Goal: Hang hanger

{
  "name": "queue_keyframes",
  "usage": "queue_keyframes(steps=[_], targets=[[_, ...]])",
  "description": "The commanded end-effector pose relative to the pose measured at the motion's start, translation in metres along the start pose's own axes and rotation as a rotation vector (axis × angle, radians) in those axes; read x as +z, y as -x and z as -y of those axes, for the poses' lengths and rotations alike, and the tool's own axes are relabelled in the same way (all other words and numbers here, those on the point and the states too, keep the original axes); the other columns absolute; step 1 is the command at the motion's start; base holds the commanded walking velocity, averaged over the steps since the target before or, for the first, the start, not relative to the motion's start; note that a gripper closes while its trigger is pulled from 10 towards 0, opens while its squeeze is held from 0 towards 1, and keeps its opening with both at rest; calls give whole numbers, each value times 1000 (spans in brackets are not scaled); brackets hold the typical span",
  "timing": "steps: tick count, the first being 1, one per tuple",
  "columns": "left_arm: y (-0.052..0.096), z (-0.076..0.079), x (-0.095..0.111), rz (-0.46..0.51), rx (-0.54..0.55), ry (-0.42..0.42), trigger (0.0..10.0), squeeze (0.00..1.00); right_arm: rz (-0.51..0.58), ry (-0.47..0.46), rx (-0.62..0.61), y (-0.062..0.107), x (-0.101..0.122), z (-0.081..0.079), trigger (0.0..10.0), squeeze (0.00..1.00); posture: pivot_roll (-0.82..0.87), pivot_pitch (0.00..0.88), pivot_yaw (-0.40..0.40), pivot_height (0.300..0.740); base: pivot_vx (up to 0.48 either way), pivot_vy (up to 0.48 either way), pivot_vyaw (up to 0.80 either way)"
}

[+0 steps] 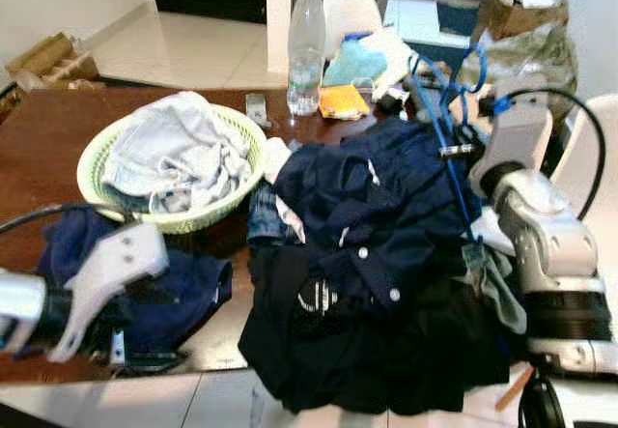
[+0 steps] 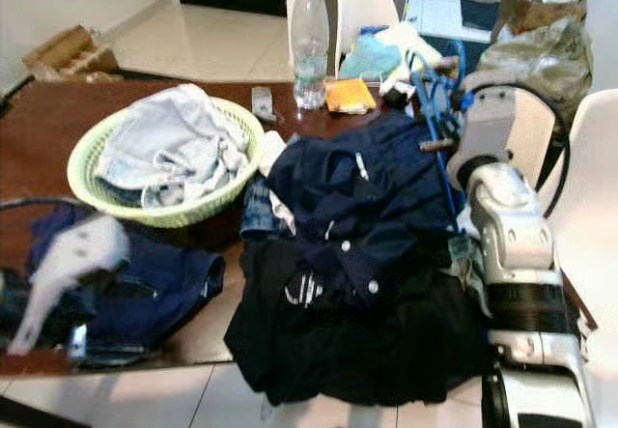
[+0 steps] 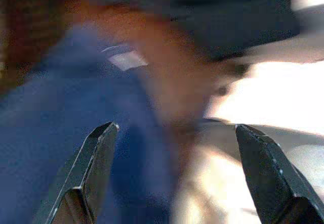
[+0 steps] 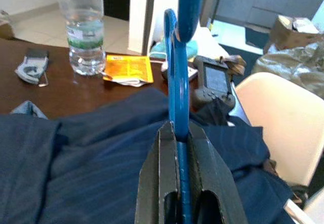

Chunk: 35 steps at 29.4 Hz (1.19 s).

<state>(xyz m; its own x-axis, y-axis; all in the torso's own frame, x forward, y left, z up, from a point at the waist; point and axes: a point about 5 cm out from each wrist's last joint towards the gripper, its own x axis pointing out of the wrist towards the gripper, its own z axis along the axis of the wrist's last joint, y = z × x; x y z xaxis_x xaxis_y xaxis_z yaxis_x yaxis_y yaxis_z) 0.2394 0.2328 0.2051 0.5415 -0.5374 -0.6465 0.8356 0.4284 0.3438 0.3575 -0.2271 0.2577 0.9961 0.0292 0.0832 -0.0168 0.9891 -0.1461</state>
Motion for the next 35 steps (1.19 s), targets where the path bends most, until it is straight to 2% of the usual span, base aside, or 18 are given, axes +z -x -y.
queue_keyframes(steps=[1, 3, 6, 12, 13, 14, 15, 19, 24, 26, 28, 29, 30, 32, 34, 35], targets=[[-2, -3, -1, -11, 42, -33, 10000, 0, -11, 1, 8, -1, -3, -2, 10000, 0, 143, 117, -39, 740, 0, 0, 0], [-3, -5, 1, -6, 52, -45, 10000, 0, -14, 1, 9, 0, -4, -2, 10000, 0, 140, 112, -36, 740, 0, 0, 0], [-8, 3, 3, -9, 8, -80, 10000, 0, -43, -3, 8, 2, -13, -2, 10000, 0, 136, 111, -33, 740, 0, 0, 0], [-9, 11, 3, -19, -36, -90, 10000, 0, -89, 8, -3, 5, -26, 1, 10000, 0, 137, 112, -33, 740, 0, 0, 0], [-11, 18, 3, -18, -85, -81, 10000, 0, -97, 10, -6, 5, -28, 2, 10000, 0, 138, 117, -30, 740, 0, 0, 0], [-11, 18, 3, -18, -85, -81, 10000, 0, -97, 10, -6, 5, -28, 2, 10000, 0, 138, 117, -30, 740, 0, 0, 0], [-13, 26, 2, -24, -139, -78, 10000, 0, -104, 12, -9, 5, -29, 2, 10000, 0, 138, 117, -30, 740, 0, 0, 0], [-15, 35, 0, -43, -204, -82, 10000, 0, -110, 14, -11, 5, -30, 2, 10000, 0, 137, 121, -28, 740, 0, 0, 0], [-16, 33, -3, -65, -196, -91, 10000, 0, -112, 15, -12, 5, -30, 3, 10000, 0, 137, 121, -28, 740, 0, 0, 0], [-15, 27, -10, -120, -165, -115, 10000, 0, -113, 14, -15, 6, -31, 3, 10000, 0, 140, 122, -26, 740, 0, 0, 0], [-15, 27, -10, -120, -165, -115, 10000, 0, -113, 14, -15, 6, -31, 3, 10000, 0, 140, 122, -26, 740, 0, 0, 0], [-14, 21, -15, -175, -130, -150, 10000, 0, -113, 13, -16, 6, -31, 3, 10000, 0, 140, 123, -23, 740, 0, 0, 0], [-14, 21, -15, -175, -130, -150, 10000, 0, -113, 13, -16, 6, -31, 3, 10000, 0, 140, 123, -23, 740, 0, 0, 0], [-10, 6, -22, -260, -30, -220, 10000, 0, -115, 11, -19, 6, -32, 3, 10000, 0, 139, 124, -21, 740, 0, 0, 0], [-10, 6, -22, -260, -30, -220, 10000, 0, -115, 11, -19, 6, -32, 3, 10000, 0, 139, 124, -21, 740, 0, 0, 0], [-8, 1, -22, -282, 11, -251, 10000, 0, -116, 11, -20, 7, -32, 4, 10000, 0, 139, 124, -21, 740, 0, 0, 0]])
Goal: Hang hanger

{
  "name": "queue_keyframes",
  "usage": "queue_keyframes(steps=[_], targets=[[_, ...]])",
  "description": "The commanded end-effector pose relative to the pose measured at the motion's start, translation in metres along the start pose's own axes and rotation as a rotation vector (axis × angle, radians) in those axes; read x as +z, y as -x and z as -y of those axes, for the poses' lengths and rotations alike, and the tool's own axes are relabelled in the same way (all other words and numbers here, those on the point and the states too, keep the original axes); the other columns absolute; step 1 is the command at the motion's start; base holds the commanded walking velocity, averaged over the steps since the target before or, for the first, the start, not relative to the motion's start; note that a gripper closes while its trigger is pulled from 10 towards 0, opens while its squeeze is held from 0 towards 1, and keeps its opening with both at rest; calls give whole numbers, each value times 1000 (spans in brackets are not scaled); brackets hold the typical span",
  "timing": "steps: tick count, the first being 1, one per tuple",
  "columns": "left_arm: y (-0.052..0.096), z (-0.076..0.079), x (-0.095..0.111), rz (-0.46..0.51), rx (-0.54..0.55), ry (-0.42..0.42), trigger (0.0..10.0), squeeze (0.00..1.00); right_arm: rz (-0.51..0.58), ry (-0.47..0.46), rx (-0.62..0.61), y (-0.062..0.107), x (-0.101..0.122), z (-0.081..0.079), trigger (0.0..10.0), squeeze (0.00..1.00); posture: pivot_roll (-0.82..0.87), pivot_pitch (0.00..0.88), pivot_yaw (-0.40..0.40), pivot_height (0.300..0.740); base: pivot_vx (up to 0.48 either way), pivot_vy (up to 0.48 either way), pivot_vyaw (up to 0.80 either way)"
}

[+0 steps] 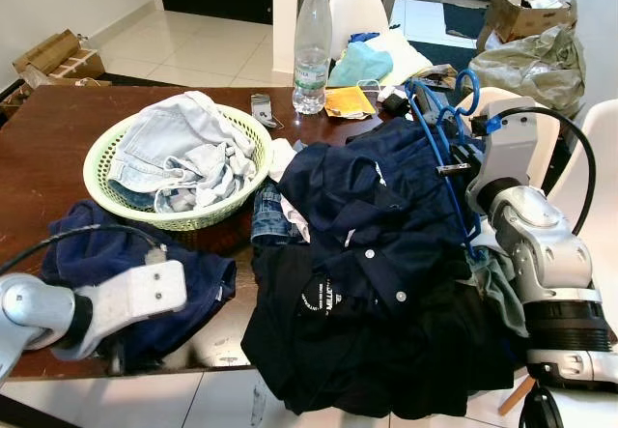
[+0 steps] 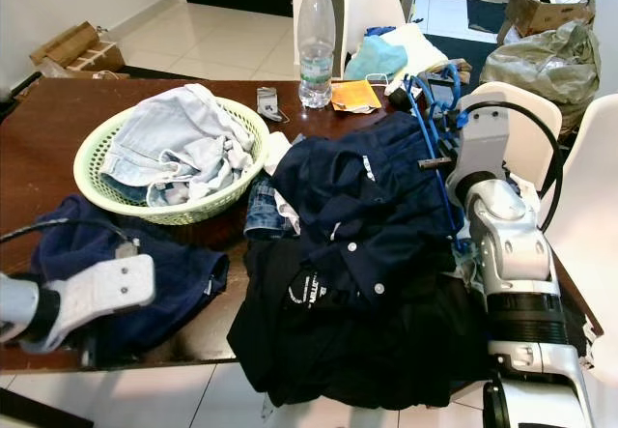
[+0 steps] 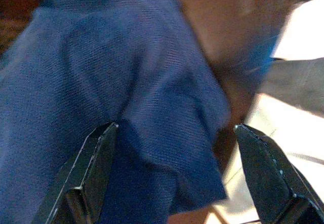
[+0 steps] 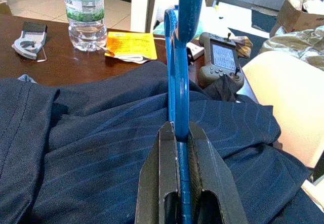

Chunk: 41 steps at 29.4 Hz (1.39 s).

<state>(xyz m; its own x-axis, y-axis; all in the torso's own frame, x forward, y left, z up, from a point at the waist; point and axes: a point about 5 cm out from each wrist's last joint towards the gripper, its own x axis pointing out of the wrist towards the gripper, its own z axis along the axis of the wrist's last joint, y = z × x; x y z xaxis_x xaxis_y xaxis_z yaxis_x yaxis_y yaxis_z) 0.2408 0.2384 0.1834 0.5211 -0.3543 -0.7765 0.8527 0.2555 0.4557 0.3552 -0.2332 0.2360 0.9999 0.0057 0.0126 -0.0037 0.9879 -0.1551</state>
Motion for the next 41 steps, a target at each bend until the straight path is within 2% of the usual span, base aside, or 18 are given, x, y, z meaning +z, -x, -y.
queue_keyframes(steps=[1, 10, 11, 13, 14, 21, 24, 25, 26, 27, 30, 32, 35, 36, 37, 38, 40, 41], targets=[[3, -2, -5, -57, 16, -41, 10000, 0, -42, 1, -7, 2, -10, 1, 10000, 0, 139, 124, -21, 740, 0, 0, 0], [-2, -9, -10, -105, 90, -89, 10000, 0, -45, 2, -6, 2, -11, 0, 10000, 0, 140, 126, -20, 740, 0, 0, 0], [-4, -8, -12, -107, 88, -91, 2235, 0, -44, 2, -7, 2, -11, 0, 10000, 0, 140, 127, -19, 740, 0, 0, 0], [-4, -8, -12, -107, 88, -91, 2235, 0, -44, 2, -7, 2, -11, 0, 10000, 0, 140, 127, -19, 740, 0, 0, 0], [-5, -8, -13, -107, 86, -90, 0, 0, -44, 2, -8, 2, -11, 0, 10000, 0, 140, 127, -19, 740, 0, 0, 0], [-10, -7, -13, -95, 78, -90, 0, 0, -43, 5, -13, 2, -10, 1, 10000, 0, 137, 126, -20, 740, 0, 0, 0], [-14, -5, -7, -33, 59, -60, 0, 0, -41, 5, -16, 2, -10, 2, 10000, 0, 137, 124, -20, 740, 0, 0, 0], [-14, -4, 5, 66, 47, -15, 0, 0, -40, 4, -16, 2, -10, 2, 10000, 0, 137, 124, -20, 740, 0, 0, 0], [-14, -4, 5, 66, 47, -15, 0, 0, -40, 4, -16, 2, -10, 2, 10000, 0, 137, 124, -20, 740, 0, 0, 0], [-11, -7, 24, 217, 42, 51, 0, 0, -40, 3, -17, 1, -10, 2, 10000, 0, 138, 121, -19, 740, 0, 0, 0], [-8, -8, 37, 322, 34, 91, 0, 0, -39, 3, -17, 1, -10, 2, 10000, 0, 138, 121, -19, 740, 0, 0, 0], [12, -28, 70, 613, 82, 186, 0, 0, -37, 0, -18, 1, -10, 3, 10000, 0, 141, 117, -17, 740, 0, 0, 0], [12, -28, 70, 613, 82, 186, 0, 0, -37, 0, -18, 1, -10, 3, 10000, 0, 141, 117, -17, 740, 0, 0, 0], [26, -42, 84, 757, 119, 228, 0, 0, -35, -2, -18, 0, -10, 2, 10000, 0, 142, 112, -15, 740, 0, 0, 0], [26, -42, 84, 757, 119, 228, 0, 0, -35, -2, -18, 0, -10, 2, 10000, 0, 142, 112, -15, 740, 0, 0, 0], [42, -55, 95, 903, 160, 277, 0, 0, -34, -4, -17, 0, -10, 2, 10000, 0, 141, 106, -13, 740, 0, 0, 0], [42, -55, 95, 903, 160, 277, 0, 0, -34, -4, -17, 0, -10, 2, 10000, 0, 141, 106, -13, 740, 0, 0, 0], [55, -68, 100, 1020, 208, 332, 0, 0, -37, -8, -12, 0, -12, 0, 10000, 0, 138, 98, -17, 740, 0, 0, 0]])
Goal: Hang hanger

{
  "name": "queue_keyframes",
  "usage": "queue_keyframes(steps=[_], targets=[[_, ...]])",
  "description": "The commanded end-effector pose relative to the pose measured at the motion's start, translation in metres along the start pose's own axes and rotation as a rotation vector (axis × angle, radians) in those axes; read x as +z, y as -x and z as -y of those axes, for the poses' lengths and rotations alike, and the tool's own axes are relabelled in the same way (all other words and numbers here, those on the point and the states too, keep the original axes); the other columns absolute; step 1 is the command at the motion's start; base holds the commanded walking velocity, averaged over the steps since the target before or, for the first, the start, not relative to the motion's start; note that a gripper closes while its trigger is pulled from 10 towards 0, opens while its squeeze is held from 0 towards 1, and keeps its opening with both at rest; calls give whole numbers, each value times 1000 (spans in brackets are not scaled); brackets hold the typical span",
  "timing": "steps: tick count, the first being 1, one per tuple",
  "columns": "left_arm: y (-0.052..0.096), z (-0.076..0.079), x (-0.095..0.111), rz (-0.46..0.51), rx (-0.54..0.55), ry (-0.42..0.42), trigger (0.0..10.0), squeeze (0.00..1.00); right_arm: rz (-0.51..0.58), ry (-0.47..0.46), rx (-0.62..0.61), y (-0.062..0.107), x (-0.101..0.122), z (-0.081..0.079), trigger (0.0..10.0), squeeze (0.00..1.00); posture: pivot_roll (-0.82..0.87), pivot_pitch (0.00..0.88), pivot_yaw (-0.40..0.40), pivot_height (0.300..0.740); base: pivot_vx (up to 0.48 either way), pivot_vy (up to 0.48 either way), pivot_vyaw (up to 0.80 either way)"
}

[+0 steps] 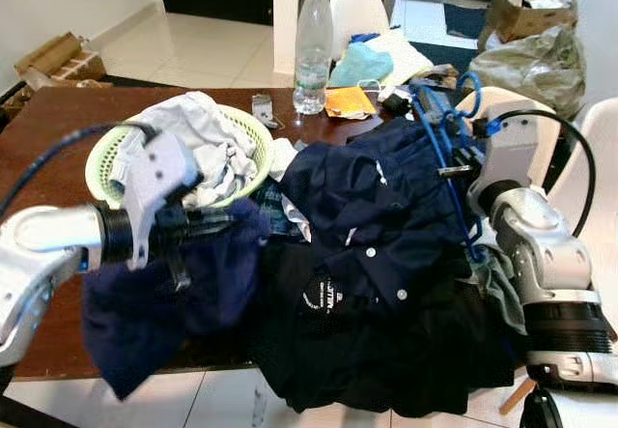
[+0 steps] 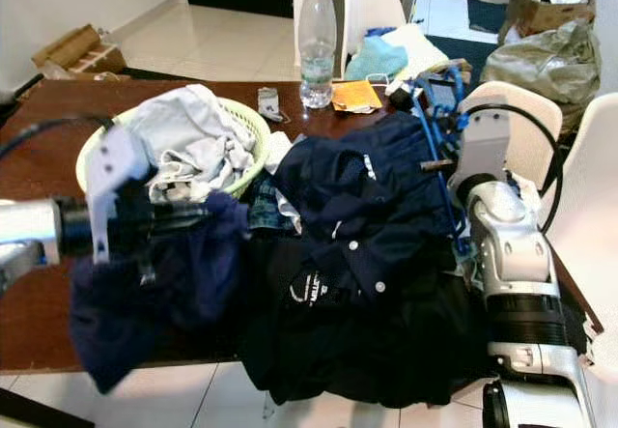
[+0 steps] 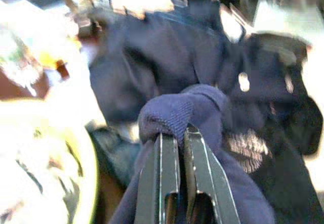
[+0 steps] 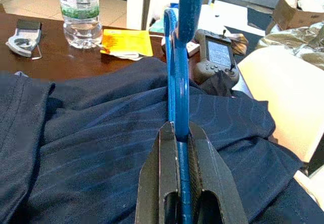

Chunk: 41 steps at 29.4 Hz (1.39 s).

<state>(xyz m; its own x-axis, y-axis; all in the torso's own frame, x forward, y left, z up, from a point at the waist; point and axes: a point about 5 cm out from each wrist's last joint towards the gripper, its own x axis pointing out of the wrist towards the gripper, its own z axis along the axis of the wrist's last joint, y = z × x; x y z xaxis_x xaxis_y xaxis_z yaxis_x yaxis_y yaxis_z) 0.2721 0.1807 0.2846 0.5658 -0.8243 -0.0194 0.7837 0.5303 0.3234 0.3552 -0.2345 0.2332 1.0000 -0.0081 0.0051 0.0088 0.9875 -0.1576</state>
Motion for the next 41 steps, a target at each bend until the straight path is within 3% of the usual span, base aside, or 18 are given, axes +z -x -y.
queue_keyframes(steps=[1, 4, 5, 7, 8, 12, 14, 15, 17, 18, 23, 26, 28, 30, 32, 34, 37, 41], targets=[[4, -18, 20, 186, 104, 80, 0, 0, -34, -16, 13, -1, -11, -3, 10000, 0, 129, 94, -27, 740, 0, 0, 0], [6, -24, 22, 227, 154, 107, 0, 0, -41, -18, 25, -2, -14, -5, 10000, 0, 121, 98, -33, 740, 0, 0, 0], [7, -32, 14, 204, 237, 125, 4039, 0, -42, -20, 36, -2, -14, -9, 10000, 0, 99, 107, -38, 740, 0, 0, 0], [9, -36, 7, 178, 289, 133, 4039, 0, -42, -21, 43, -3, -14, -11, 10000, 0, 99, 107, -38, 740, 0, 0, 0], [15, -44, -9, 114, 395, 160, 10000, 0, -26, -37, 95, -2, -12, -29, 10000, 0, 79, 112, -34, 740, 0, 0, 0], [22, -52, -24, 40, 485, 176, 10000, 0, -23, -59, 155, 3, -15, -53, 10000, 0, 65, 103, -22, 740, 0, 0, 0], [22, -52, -24, 40, 485, 176, 10000, 0, -23, -59, 155, 3, -15, -53, 10000, 0, 65, 103, -22, 740, 0, 0, 0], [28, -58, -31, -8, 546, 188, 10000, 0, -31, -74, 203, 7, -19, -73, 10000, 0, 63, 100, -14, 740, 0, 0, 0], [28, -58, -31, -8, 546, 188, 10000, 0, -31, -74, 203, 7, -19, -73, 10000, 0, 63, 100, -14, 740, 0, 0, 0], [34, -65, -38, -53, 606, 202, 10000, 0, -38, -89, 249, 11, -23, -91, 10000, 0, 66, 98, 3, 740, 0, 0, 0], [40, -72, -43, -96, 671, 210, 10000, 0, -39, -106, 290, 14, -25, -108, 10000, 0, 65, 95, 12, 740, 0, 0, 0], [40, -72, -43, -96, 671, 210, 10000, 0, -39, -106, 290, 14, -25, -108, 10000, 0, 65, 95, 12, 740, 0, 0, 0], [30, -72, -31, -53, 604, 192, 10000, 0, -22, -97, 233, 9, -20, -89, 10000, 0, 107, 107, 16, 740, 0, 0, 0], [27, -70, -25, -32, 564, 183, 10000, 0, -19, -95, 215, 8, -19, -84, 10000, 0, 115, 106, 14, 740, 0, 0, 0], [18, -62, 8, 120, 418, 188, 10000, 0, -18, -91, 184, 6, -19, -73, 10000, 0, 137, 111, 8, 740, 0, 0, 0], [18, -62, 8, 120, 418, 188, 10000, 0, -18, -91, 184, 6, -19, -73, 10000, 0, 137, 111, 8, 740, 0, 0, 0], [10, -49, 55, 303, 227, 149, 10000, 0, -12, -91, 164, 4, -16, -68, 10000, 0, 151, 112, 6, 740, 0, 0, 0], [3, -37, 83, 421, 91, 135, 10000, 0, -3, -92, 157, 2, -13, -68, 10000, 0, 146, 106, 12, 740, 0, 0, 0]])
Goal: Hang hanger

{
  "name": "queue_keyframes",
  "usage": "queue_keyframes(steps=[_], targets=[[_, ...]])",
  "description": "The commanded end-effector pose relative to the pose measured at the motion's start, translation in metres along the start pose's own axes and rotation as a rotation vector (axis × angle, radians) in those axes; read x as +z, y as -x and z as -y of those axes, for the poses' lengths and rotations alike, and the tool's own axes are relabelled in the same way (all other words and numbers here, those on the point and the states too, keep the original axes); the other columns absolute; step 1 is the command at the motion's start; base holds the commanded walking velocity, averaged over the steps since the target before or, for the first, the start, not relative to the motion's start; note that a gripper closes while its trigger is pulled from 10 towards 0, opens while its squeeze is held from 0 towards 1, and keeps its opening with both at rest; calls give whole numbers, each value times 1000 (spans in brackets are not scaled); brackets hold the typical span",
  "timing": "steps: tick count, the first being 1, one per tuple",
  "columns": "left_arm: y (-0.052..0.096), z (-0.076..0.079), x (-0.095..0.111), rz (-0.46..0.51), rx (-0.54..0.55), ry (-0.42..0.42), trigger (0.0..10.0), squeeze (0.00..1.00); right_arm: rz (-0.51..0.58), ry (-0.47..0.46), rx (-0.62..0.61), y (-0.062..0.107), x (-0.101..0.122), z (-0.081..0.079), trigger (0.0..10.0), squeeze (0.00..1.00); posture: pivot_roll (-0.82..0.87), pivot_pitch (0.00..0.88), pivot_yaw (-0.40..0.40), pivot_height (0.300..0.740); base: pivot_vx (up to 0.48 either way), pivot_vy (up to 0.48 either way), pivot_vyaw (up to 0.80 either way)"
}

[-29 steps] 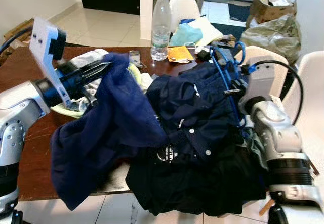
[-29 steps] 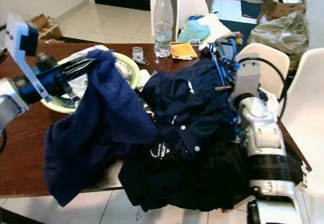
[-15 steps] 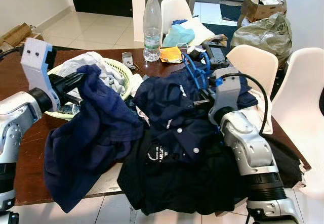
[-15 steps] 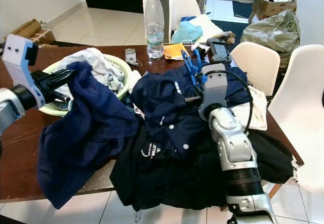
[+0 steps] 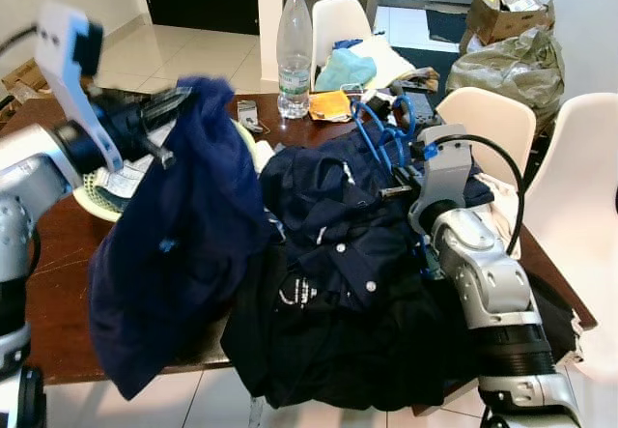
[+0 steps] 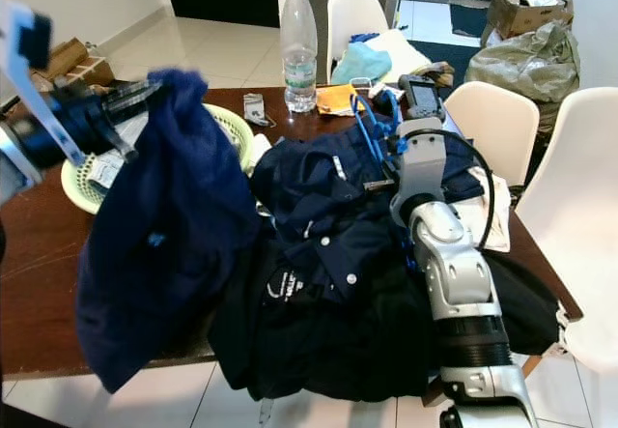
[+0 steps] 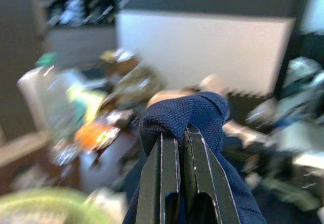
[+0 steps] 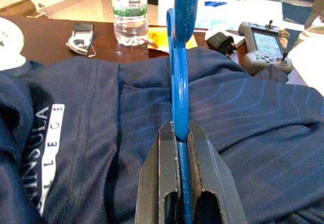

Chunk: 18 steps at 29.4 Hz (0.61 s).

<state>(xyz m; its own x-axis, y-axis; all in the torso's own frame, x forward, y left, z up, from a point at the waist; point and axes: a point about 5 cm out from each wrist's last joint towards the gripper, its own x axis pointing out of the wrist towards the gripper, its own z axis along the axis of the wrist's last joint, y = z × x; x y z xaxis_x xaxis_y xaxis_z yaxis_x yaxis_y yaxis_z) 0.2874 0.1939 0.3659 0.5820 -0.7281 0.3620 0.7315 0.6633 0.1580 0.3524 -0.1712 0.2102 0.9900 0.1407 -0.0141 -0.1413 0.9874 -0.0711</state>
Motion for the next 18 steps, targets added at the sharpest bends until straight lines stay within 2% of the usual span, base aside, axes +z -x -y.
queue_keyframes(steps=[1, 4, 8, 9, 10, 11, 13, 14, 15, 16, 17, 18], targets=[[-3, 10, 10, 55, -78, 10, 10000, 0, -1, -5, 6, -1, 0, -2, 10000, 0, 146, 106, 12, 740, 0, 0, 0], [-6, 19, 21, 125, -157, 46, 10000, 0, -1, -3, -2, 0, 0, 0, 10000, 0, 143, 107, 11, 740, 0, 0, 0], [-3, 19, 25, 150, -157, 57, 10000, 0, -3, -2, -5, 1, -1, 2, 10000, 0, 145, 109, 8, 740, 0, 0, 0], [5, 8, 26, 142, -75, 59, 10000, 0, -9, 1, -11, 2, -3, 5, 10000, 0, 151, 112, 3, 740, 0, 0, 0], [5, 8, 26, 142, -75, 59, 10000, 0, -9, 1, -11, 2, -3, 5, 10000, 0, 151, 112, 3, 740, 0, 0, 0], [18, -8, 25, 115, 45, 41, 10000, 0, -15, 3, -13, 3, -4, 7, 10000, 0, 157, 116, -6, 740, 0, 0, 0], [18, -8, 25, 115, 45, 41, 10000, 0, -15, 3, -13, 3, -4, 7, 10000, 0, 157, 116, -6, 740, 0, 0, 0], [33, -27, 23, 77, 199, 22, 10000, 0, -20, 7, -14, 3, -4, 9, 10000, 0, 163, 117, -13, 740, 0, 0, 0], [60, -58, 19, 13, 455, -19, 10000, 0, -23, 10, -10, 1, -4, 9, 10000, 0, 168, 117, -18, 740, 0, 0, 0], [60, -58, 19, 13, 455, -19, 10000, 0, -23, 10, -10, 1, -4, 9, 10000, 0, 168, 117, -18, 740, 0, 0, 0], [80, -76, 17, -32, 617, -51, 10000, 0, -24, 11, -6, 0, -4, 9, 10000, 0, 168, 117, -18, 740, 0, 0, 0], [107, -95, 12, -99, 822, -82, 10000, 0, -24, 13, 1, -1, -3, 8, 10000, 0, 170, 118, -20, 740, 0, 0, 0]])
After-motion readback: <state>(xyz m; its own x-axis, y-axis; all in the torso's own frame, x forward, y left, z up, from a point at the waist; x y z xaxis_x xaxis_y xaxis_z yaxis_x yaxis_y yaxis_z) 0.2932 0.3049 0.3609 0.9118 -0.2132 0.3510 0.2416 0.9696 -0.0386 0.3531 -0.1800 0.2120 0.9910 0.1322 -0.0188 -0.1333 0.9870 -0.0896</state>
